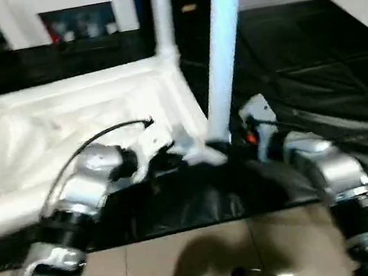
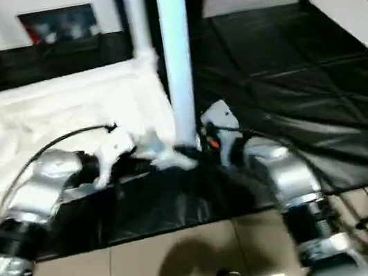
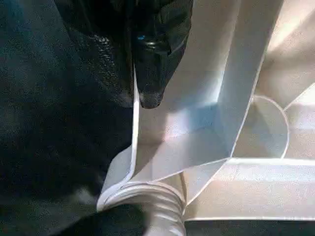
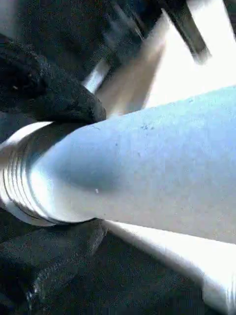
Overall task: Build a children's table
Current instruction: Rotate leg to tighten
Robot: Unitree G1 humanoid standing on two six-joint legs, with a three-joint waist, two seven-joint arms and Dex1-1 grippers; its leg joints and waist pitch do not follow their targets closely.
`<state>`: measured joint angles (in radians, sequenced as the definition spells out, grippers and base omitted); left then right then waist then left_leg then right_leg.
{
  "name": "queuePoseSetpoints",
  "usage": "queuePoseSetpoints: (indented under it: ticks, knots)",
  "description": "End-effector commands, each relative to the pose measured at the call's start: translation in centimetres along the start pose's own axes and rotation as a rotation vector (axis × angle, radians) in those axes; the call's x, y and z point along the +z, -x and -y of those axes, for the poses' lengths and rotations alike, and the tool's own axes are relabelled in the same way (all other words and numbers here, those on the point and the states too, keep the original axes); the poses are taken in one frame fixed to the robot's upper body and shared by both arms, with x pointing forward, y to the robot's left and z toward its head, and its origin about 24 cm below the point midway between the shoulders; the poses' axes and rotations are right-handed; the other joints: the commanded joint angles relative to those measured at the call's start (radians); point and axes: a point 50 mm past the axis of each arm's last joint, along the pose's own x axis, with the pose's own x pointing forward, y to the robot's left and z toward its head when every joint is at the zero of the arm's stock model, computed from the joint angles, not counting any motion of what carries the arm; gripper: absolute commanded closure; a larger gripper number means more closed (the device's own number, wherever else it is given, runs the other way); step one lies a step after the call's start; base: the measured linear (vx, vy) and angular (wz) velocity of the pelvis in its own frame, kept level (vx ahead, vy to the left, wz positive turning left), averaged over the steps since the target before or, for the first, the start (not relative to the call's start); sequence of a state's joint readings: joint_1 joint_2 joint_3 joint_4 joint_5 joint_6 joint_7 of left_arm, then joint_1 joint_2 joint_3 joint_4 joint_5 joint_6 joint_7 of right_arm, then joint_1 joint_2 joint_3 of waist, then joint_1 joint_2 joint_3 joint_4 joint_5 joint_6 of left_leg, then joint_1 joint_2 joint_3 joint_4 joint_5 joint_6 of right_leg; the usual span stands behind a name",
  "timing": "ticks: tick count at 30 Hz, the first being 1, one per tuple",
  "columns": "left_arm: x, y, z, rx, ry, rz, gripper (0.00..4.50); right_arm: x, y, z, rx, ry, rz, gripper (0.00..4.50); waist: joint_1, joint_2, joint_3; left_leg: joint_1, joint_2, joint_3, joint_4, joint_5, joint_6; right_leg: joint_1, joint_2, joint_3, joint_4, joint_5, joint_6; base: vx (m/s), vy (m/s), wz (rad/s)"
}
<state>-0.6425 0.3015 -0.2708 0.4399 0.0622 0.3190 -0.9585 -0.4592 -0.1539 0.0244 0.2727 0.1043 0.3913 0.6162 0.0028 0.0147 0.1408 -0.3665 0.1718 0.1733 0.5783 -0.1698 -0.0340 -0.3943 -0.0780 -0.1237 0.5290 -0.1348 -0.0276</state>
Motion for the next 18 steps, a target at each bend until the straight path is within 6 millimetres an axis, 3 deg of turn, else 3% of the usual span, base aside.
queuePoseSetpoints:
  ticks: [1, 2, 3, 4, 5, 6, 8, 9, 10, 11, 12, 14, 17, 18]
  knots:
    - [3.5, -1.8, 0.2, 0.086, -0.013, 0.106, 4.50, -1.7, -2.3, -4.3, 0.111, -0.077, -0.061, 1.88, -0.018, 0.013, -0.047, 0.041, 0.066, -0.056, -0.084, -0.572, -0.034, 0.021, -0.080, 0.020, -0.101, -0.705, -0.034, -0.026, 0.056, -0.06]
    - [4.1, -2.5, 0.3, 0.128, 0.011, 0.122, 4.50, -1.7, -2.8, -4.7, 0.054, -0.095, -0.048, 1.88, -0.024, 0.013, -0.047, 0.033, 0.073, -0.063, -0.097, -0.622, -0.042, 0.033, -0.077, 0.018, -0.091, -0.653, -0.034, -0.026, 0.056, -0.06]
    - [4.8, -3.2, 0.5, 0.167, 0.035, 0.140, 4.50, -1.5, -3.4, -4.9, -0.005, -0.122, -0.031, 1.88, -0.027, 0.017, -0.044, 0.047, 0.073, -0.061, -0.102, -0.676, -0.052, 0.023, -0.076, 0.019, -0.091, -0.633, -0.045, -0.020, 0.052, -0.01]
    - [5.1, -3.5, 0.6, 0.182, 0.044, 0.146, 4.50, -1.4, -3.7, -5.0, -0.030, -0.137, -0.025, 1.88, -0.031, 0.015, -0.043, 0.053, 0.069, -0.059, -0.100, -0.693, -0.055, 0.017, -0.075, 0.018, -0.095, -0.632, -0.049, 0.000, 0.000, 0.00]
    - [5.5, -3.8, 0.8, 0.206, 0.051, 0.153, 4.50, -1.2, -4.0, -4.9, -0.089, -0.149, -0.017, 1.88, -0.038, 0.007, -0.045, 0.054, 0.061, -0.058, -0.092, -0.684, -0.051, 0.018, -0.081, 0.016, -0.100, -0.650, -0.046, 0.000, 0.000, 0.00]
    - [5.7, -4.0, 0.9, 0.222, 0.054, 0.157, 4.50, -1.0, -4.2, -4.9, -0.129, -0.156, -0.012, 1.88, -0.040, 0.007, -0.042, 0.048, 0.053, -0.058, -0.088, -0.651, -0.040, 0.020, -0.088, 0.013, -0.108, -0.697, -0.030, 0.000, 0.000, 0.00]
    - [6.0, -4.2, 1.1, 0.236, 0.049, 0.155, 4.50, -0.7, -4.5, -4.6, -0.204, -0.179, 0.016, 1.88, -0.042, 0.007, -0.045, 0.047, 0.046, -0.055, -0.076, -0.597, -0.021, 0.020, -0.102, 0.005, -0.123, -0.743, -0.009, 0.000, 0.000, 0.00]
    - [6.1, -4.3, 1.2, 0.238, 0.044, 0.154, 4.50, -0.6, -4.6, -4.6, -0.217, -0.185, 0.029, 1.88, -0.045, 0.009, -0.042, 0.034, 0.050, -0.059, -0.080, -0.585, -0.016, 0.029, -0.103, 0.001, -0.119, -0.735, 0.000, 0.000, 0.000, 0.00]
    - [6.1, -4.3, 1.3, 0.240, 0.046, 0.150, 4.50, -0.4, -4.7, -4.6, -0.232, -0.175, 0.048, 1.88, -0.044, 0.011, -0.044, 0.031, 0.053, -0.061, -0.083, -0.588, -0.017, 0.031, -0.104, 0.003, -0.116, -0.723, 0.001, 0.000, 0.000, 0.00]
    - [6.0, -4.2, 1.2, 0.243, 0.040, 0.144, 4.50, -0.2, -4.8, -4.5, -0.238, -0.174, 0.061, 1.88, -0.044, 0.011, -0.048, 0.030, 0.056, -0.060, -0.087, -0.586, -0.020, 0.027, -0.107, 0.012, -0.109, -0.684, -0.011, 0.000, 0.000, 0.00]
    - [5.9, -4.1, 1.1, 0.247, 0.036, 0.138, 4.50, -0.2, -4.8, -4.4, -0.245, -0.174, 0.069, 1.32, -0.044, 0.009, -0.047, 0.027, 0.055, -0.060, -0.088, -0.572, -0.018, 0.026, -0.108, 0.019, -0.104, -0.655, -0.029, 0.000, 0.000, 0.00]
    - [5.6, -3.9, 0.9, 0.251, 0.032, 0.129, 4.50, 0.0, -4.8, -4.2, -0.245, -0.184, 0.085, 1.18, -0.040, 0.007, -0.051, 0.022, 0.055, -0.055, -0.087, -0.522, -0.008, 0.025, -0.111, 0.031, -0.097, -0.612, -0.056, 0.000, 0.000, 0.00]
    - [5.0, -3.3, 0.7, 0.234, 0.010, 0.120, 4.50, 0.1, -4.5, -3.7, -0.244, -0.164, 0.100, 0.91, -0.034, 0.005, -0.064, 0.006, 0.058, -0.050, -0.086, -0.415, 0.015, 0.036, -0.112, 0.044, -0.076, -0.502, -0.105, 0.000, 0.000, 0.00]
    - [4.8, -3.1, 0.7, 0.219, -0.003, 0.124, 4.50, 0.2, -4.3, -3.6, -0.231, -0.143, 0.109, 0.81, -0.028, 0.004, -0.082, -0.008, 0.060, -0.041, -0.079, -0.270, 0.046, 0.045, -0.108, 0.054, -0.048, -0.306, -0.161, 0.000, 0.000, 0.00]
